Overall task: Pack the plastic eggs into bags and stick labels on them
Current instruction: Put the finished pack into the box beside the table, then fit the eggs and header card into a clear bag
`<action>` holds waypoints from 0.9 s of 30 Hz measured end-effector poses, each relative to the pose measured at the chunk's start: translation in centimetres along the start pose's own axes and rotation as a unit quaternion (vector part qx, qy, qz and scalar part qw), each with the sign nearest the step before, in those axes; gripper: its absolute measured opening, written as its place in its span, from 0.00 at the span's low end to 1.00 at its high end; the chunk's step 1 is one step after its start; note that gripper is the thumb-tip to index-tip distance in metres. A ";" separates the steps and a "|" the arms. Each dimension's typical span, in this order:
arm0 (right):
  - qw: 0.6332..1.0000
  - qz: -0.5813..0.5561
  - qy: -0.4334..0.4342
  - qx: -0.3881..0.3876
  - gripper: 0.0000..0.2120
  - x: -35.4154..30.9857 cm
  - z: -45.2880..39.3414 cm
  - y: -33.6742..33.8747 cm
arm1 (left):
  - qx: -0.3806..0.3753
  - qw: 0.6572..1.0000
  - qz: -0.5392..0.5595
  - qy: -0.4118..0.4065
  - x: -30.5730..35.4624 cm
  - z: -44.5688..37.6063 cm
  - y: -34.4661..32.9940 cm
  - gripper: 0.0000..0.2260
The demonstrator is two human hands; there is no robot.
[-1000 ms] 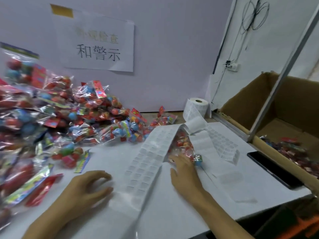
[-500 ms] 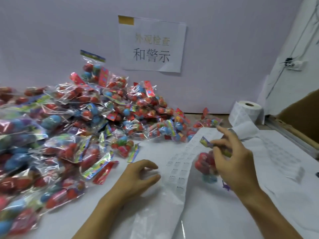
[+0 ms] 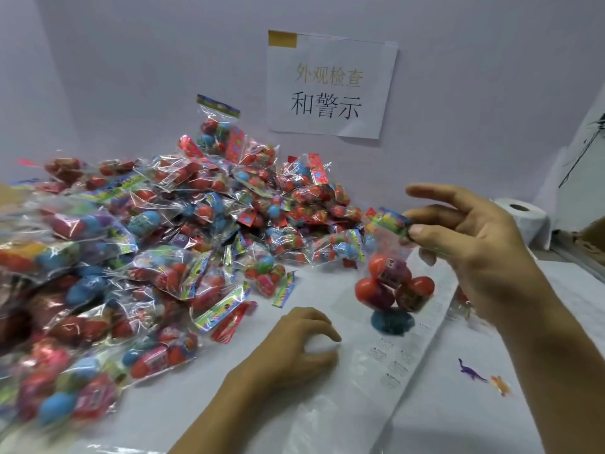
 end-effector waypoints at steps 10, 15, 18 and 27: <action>0.975 0.011 -0.197 -0.101 0.19 9.5 0.6 -5.0 | 0.070 0.885 0.442 0.127 1.4 -0.7 1.1 0.23; 0.973 -0.086 -0.211 -0.030 0.17 12.2 1.2 -5.5 | 0.101 0.905 0.408 0.057 1.3 -0.2 1.0 0.18; 0.960 -0.145 -0.238 0.010 0.22 13.5 1.9 -5.5 | 0.104 0.888 0.439 0.089 1.3 -0.1 1.1 0.14; 0.961 -0.055 -0.269 -0.035 0.17 15.4 4.9 -5.9 | 0.144 0.833 0.506 0.170 0.9 0.1 1.6 0.03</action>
Point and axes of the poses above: each hand's wrist, its own z-axis away from the middle knuckle, its own y-axis out of the back of the hand, x = y × z, the point moved 4 cm from there along -z, towards the middle knuckle, and after that the axes turned 2 degrees about x, right-handed, at the moved point
